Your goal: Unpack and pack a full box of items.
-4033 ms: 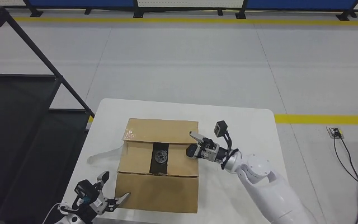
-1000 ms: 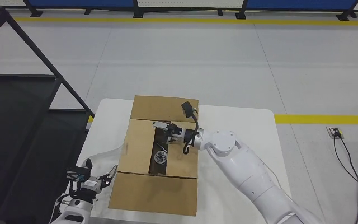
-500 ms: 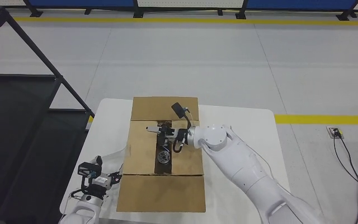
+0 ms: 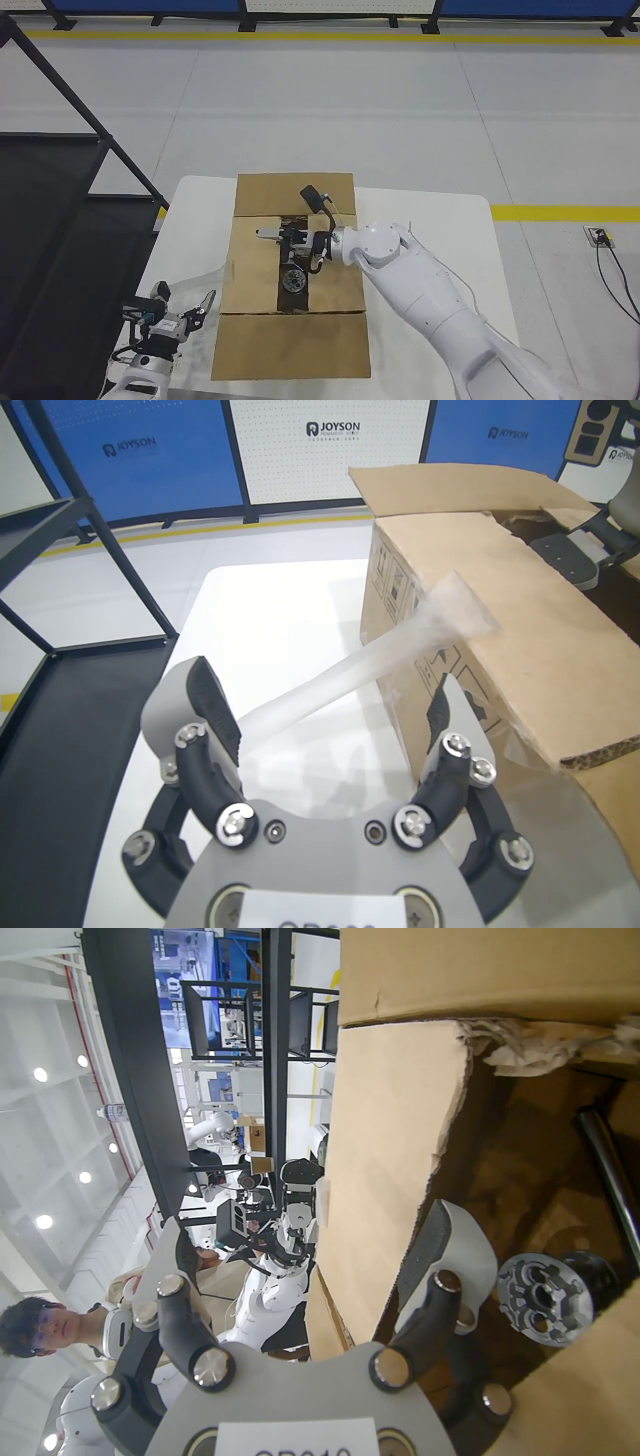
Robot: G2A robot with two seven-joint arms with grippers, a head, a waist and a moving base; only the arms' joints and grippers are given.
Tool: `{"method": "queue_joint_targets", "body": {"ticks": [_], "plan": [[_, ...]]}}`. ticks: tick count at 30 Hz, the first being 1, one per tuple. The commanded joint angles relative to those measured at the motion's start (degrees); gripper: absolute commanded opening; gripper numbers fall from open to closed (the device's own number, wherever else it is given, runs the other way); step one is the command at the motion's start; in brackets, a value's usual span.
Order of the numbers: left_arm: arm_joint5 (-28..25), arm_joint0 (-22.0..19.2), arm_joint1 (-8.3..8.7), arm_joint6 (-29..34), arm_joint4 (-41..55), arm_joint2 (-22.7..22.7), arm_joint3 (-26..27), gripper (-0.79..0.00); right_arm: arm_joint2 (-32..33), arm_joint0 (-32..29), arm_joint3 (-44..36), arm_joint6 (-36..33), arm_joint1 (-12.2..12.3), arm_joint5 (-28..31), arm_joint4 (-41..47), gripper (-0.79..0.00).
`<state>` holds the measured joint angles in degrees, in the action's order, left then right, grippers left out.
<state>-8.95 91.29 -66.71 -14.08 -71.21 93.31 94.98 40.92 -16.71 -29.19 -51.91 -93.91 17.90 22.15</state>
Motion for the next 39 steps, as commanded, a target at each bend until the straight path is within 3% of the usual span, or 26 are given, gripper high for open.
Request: {"method": "queue_joint_targets", "body": {"ticks": [1,10,17,24,34,39], "plan": [[-0.47,1.85,0.08,-1.15,0.05,1.19,1.54,0.000,0.51,0.45,1.12,-0.97,-0.38,1.02,1.55,0.000],[-3.87,10.73,0.30,-6.53,-2.93,4.56,10.77,0.000,2.44,2.24,4.09,-2.66,-2.50,3.71,7.36,0.000],[-4.28,14.42,0.36,-8.41,-10.29,3.78,15.82,0.000,2.45,3.15,4.61,-1.12,-4.63,5.43,8.92,0.000],[-1.24,12.33,-0.05,-5.80,-12.45,0.37,16.52,0.000,1.82,3.62,5.35,2.43,-6.62,10.16,7.70,0.000],[3.44,6.66,-0.91,0.00,-6.13,-2.43,14.63,0.000,2.43,4.12,7.31,-1.86,-8.93,14.57,10.23,0.000],[5.19,5.90,-1.13,0.74,-4.60,-1.84,14.22,0.000,2.91,5.03,9.71,-2.30,-9.45,15.73,9.94,0.000]]}}
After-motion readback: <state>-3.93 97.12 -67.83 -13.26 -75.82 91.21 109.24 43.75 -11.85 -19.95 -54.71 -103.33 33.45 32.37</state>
